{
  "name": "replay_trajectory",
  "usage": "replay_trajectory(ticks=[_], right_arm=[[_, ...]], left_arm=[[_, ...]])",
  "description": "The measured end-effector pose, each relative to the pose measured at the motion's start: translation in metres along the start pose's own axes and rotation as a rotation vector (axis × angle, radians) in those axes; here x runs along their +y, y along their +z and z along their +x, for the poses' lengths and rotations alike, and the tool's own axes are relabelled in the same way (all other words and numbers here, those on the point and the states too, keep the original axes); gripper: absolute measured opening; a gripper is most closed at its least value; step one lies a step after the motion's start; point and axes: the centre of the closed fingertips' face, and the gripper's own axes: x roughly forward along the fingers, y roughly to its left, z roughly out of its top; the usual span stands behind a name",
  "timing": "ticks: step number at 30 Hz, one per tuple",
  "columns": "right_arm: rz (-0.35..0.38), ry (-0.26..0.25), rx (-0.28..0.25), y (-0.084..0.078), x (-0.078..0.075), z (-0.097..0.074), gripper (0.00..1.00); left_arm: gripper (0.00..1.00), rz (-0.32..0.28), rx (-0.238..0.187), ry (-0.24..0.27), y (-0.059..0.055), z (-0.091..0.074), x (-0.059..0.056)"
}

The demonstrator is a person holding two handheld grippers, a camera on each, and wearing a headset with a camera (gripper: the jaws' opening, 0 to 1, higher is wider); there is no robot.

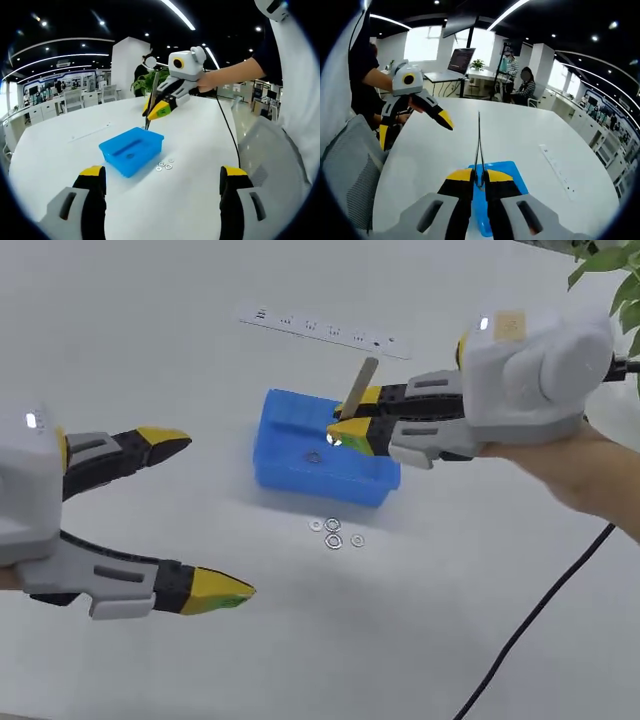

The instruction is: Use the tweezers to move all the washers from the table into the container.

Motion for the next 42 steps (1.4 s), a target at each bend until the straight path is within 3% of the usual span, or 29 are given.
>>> replay_trajectory(ticks=[6,13,28,42], right_arm=[[0.012,-0.029,0.014,-0.015,-0.024,0.015,0.09],[0.047,-0.023,0.054,-0.045,-0.035,0.032,0.09],[0.068,0.01,0.093,-0.077,-0.031,0.051,0.1],[0.076,0.029,0.101,-0.089,-0.029,0.059,0.1]], left_arm=[[1.0,0.007,0.011,0.009,-0.004,0.0,0.004],[1.0,0.003,0.045,0.016,-0.011,0.004,0.008],[1.0,-0.016,0.045,0.033,-0.01,0.007,0.016],[1.0,-0.019,0.061,0.044,-0.012,0.006,0.019]])
